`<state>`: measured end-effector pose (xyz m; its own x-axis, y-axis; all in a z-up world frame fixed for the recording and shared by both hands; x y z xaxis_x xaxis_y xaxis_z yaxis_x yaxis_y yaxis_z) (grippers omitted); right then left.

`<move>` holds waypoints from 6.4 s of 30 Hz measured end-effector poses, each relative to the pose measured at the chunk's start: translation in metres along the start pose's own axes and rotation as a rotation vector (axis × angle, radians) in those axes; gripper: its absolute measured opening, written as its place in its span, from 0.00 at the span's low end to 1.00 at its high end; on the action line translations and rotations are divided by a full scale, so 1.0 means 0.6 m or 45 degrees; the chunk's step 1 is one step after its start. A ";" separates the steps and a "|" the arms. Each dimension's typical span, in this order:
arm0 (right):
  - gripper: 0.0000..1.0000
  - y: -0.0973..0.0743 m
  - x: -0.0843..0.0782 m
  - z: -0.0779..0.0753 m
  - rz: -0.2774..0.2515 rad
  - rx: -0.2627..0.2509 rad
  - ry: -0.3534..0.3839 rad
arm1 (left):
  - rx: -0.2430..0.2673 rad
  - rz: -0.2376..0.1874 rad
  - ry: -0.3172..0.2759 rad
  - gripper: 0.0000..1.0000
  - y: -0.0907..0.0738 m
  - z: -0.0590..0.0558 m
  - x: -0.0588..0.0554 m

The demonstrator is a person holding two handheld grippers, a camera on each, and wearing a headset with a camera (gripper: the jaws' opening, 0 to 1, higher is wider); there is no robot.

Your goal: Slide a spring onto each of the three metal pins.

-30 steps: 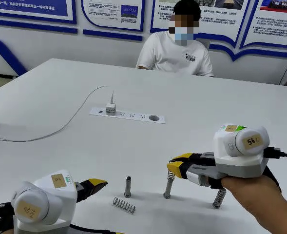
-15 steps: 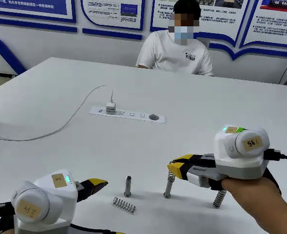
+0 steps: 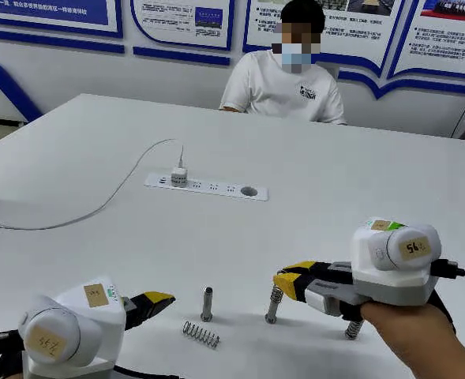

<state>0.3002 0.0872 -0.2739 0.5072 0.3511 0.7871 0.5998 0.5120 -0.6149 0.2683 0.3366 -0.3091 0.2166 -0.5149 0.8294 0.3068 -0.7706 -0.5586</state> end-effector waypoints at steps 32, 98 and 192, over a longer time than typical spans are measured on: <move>0.12 0.036 -0.023 0.002 0.110 0.010 -0.018 | 0.009 0.017 -0.018 0.86 0.001 -0.003 -0.008; 0.14 0.052 -0.076 0.077 0.208 0.146 -0.045 | 0.010 0.014 -0.008 0.86 -0.001 -0.007 -0.004; 0.12 0.065 0.019 0.130 0.283 0.191 -0.391 | 0.003 0.004 -0.011 0.86 -0.002 0.001 -0.011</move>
<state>0.2809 0.1724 -0.2850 0.3922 0.6723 0.6279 0.3880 0.4980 -0.7755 0.2668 0.3412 -0.3140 0.2258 -0.5138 0.8277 0.3085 -0.7682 -0.5610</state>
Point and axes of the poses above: the centre of the closed fingertips' face, and the gripper's own axes: y roughly forward along the fingers, z roughly to its left, x roughly out of its top, the point moved 10 cm from there along -y, roughly backward along the fingers, and after that the axes turned 12 degrees about z, right-handed, at the moved point
